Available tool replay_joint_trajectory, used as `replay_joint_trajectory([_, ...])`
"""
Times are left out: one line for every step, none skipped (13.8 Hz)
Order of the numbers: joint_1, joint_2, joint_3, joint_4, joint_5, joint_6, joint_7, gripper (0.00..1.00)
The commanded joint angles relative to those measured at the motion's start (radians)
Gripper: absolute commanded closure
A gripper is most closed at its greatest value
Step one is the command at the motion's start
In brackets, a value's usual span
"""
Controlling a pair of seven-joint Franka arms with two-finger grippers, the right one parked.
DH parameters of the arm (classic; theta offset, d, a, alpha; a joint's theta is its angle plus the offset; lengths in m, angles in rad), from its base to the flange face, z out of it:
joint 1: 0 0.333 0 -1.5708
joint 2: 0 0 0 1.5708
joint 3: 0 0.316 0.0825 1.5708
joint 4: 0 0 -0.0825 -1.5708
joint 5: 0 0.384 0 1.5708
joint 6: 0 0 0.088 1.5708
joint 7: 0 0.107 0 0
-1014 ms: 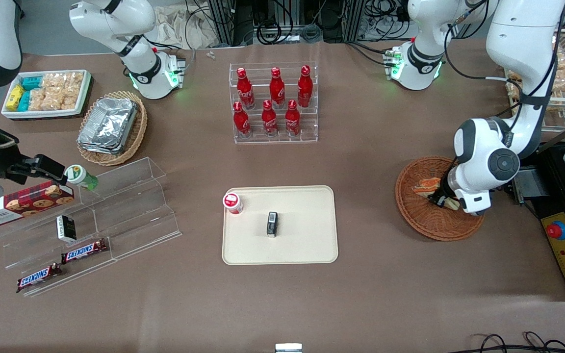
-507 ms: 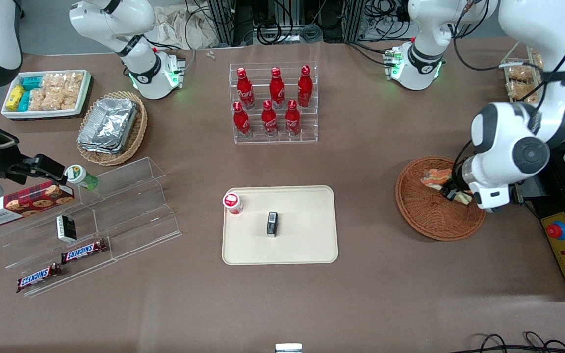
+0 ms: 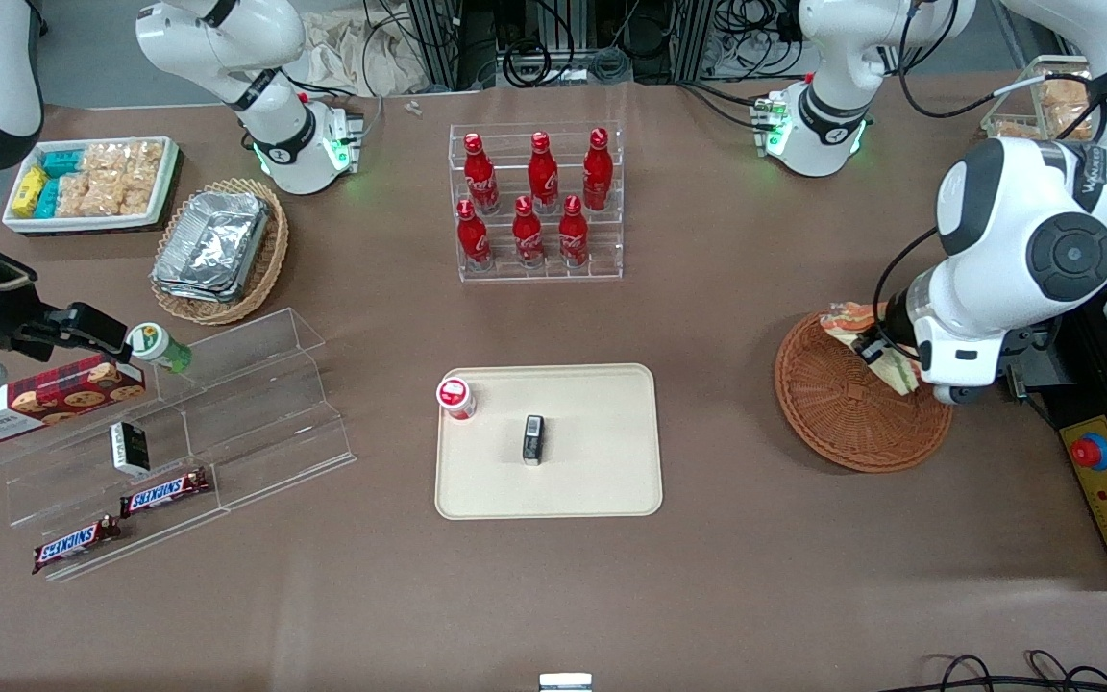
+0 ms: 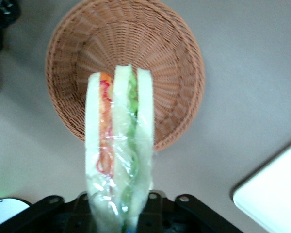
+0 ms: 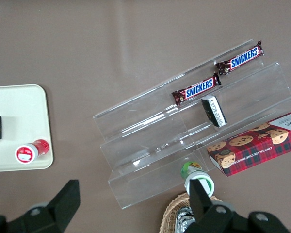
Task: Place sandwich from basket to tray
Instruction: 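Lift the sandwich out of the basket with the left gripper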
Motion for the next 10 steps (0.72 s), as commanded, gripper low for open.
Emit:
replay_joint_trajectory([-0.002, 0.019, -0.044, 0.085, -0.037, -0.051, 0.079, 1.0])
replay_joint_trajectory([-0.002, 0.022, -0.077, 0.093, -0.036, -0.048, 0.107, 1.0])
replay_joint_trajectory([-0.005, 0.026, -0.104, 0.093, -0.027, -0.032, 0.112, 1.0])
replay_joint_trajectory([-0.005, 0.037, -0.131, 0.099, -0.022, -0.016, 0.113, 1.0])
replay_joint_trajectory([-0.005, 0.045, -0.151, 0.109, -0.008, -0.013, 0.118, 1.0])
replay_joint_trajectory([-0.016, 0.06, -0.177, 0.113, 0.024, -0.004, 0.122, 1.0])
replay_joint_trajectory([-0.029, 0.089, -0.2, 0.131, 0.073, 0.01, 0.154, 1.0])
replay_joint_trajectory([-0.034, 0.11, -0.207, 0.154, 0.075, 0.01, 0.208, 1.0])
replay_joint_trajectory([-0.043, 0.13, -0.214, 0.168, 0.075, 0.013, 0.252, 1.0])
replay_joint_trajectory([-0.052, 0.173, -0.222, 0.218, 0.075, 0.012, 0.298, 1.0])
